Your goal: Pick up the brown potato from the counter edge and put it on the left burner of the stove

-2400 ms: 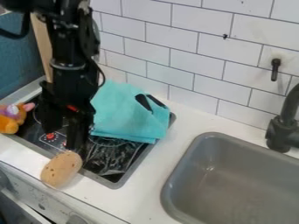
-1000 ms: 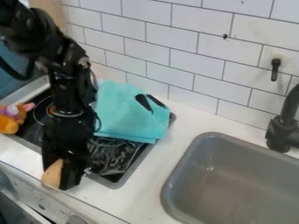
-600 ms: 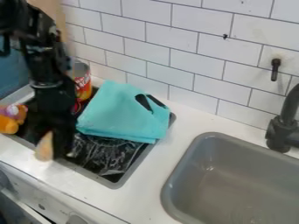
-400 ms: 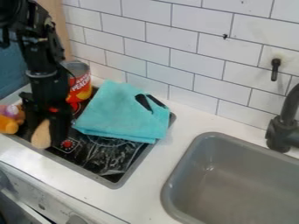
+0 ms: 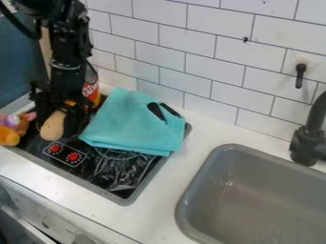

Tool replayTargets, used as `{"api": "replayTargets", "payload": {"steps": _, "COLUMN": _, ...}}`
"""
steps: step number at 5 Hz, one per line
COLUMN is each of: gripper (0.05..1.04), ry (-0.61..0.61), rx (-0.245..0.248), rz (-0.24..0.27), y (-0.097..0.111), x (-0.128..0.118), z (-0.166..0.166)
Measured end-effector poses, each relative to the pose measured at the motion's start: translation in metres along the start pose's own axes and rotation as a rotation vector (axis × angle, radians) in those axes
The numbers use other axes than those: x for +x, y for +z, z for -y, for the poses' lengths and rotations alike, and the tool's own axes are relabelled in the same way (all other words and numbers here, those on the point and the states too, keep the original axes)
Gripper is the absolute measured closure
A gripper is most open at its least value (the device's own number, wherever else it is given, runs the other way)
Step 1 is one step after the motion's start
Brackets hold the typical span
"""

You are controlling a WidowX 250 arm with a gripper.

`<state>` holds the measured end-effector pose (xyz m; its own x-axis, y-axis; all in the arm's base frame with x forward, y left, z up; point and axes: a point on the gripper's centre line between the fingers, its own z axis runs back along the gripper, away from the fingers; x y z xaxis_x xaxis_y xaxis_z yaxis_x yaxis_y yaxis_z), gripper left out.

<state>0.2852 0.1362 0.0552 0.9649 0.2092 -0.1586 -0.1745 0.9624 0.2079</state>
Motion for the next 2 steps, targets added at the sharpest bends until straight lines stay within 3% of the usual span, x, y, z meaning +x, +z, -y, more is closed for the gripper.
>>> {"api": "replayTargets", "payload": {"steps": 2, "gripper": 0.395, "ry": 0.057, "rx": 0.020, "rz": -0.046, "y": -0.0150, "x": 0.0194, "z": -0.0032}}
